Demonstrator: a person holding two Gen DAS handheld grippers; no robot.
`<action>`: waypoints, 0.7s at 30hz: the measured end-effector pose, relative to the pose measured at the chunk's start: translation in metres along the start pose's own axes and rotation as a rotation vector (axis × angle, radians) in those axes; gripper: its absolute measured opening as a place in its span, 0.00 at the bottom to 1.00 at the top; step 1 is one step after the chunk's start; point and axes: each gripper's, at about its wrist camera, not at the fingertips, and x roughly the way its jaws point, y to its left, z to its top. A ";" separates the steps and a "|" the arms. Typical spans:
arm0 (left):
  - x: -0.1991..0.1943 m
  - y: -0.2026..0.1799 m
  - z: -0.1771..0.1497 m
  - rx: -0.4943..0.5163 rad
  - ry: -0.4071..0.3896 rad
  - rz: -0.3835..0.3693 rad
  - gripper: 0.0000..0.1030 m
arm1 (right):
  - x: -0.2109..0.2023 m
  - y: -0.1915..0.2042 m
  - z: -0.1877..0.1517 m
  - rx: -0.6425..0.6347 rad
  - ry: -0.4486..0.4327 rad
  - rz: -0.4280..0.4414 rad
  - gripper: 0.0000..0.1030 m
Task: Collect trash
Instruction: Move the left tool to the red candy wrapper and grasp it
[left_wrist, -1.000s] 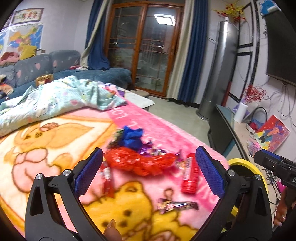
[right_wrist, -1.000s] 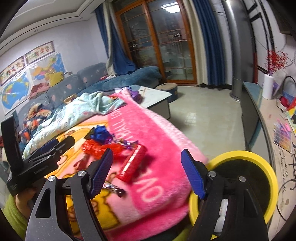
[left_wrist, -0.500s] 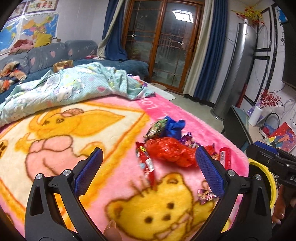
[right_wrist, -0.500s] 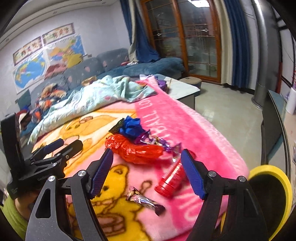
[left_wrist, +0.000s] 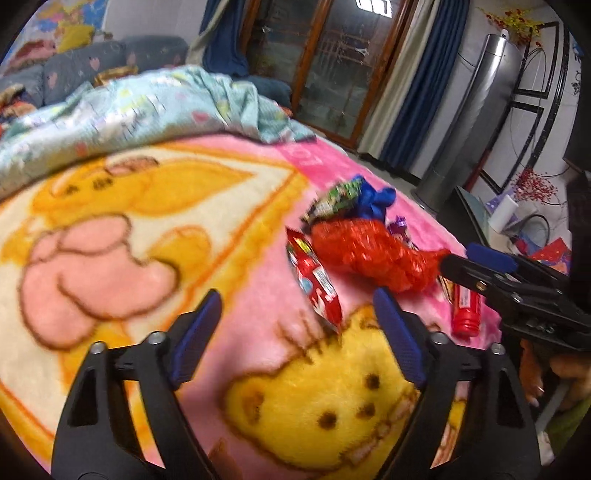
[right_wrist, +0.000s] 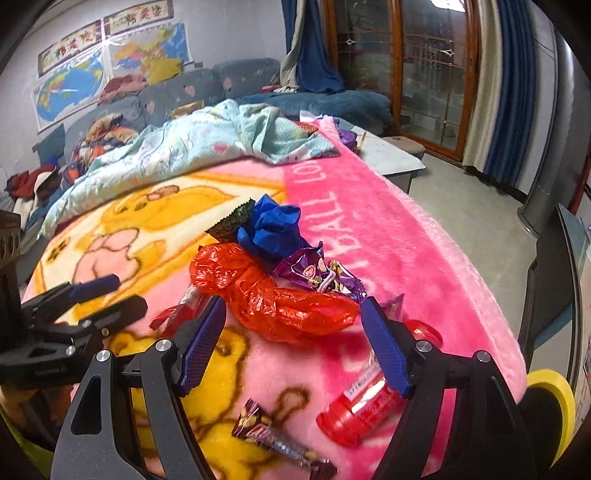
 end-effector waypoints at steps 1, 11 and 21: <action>0.003 -0.001 -0.001 -0.004 0.012 -0.008 0.70 | 0.004 0.000 0.001 -0.009 0.007 0.005 0.71; 0.030 -0.009 -0.004 -0.018 0.108 -0.079 0.44 | 0.035 -0.002 -0.003 -0.016 0.101 0.083 0.52; 0.040 -0.001 -0.009 -0.064 0.154 -0.106 0.21 | 0.031 0.004 -0.018 -0.004 0.113 0.151 0.21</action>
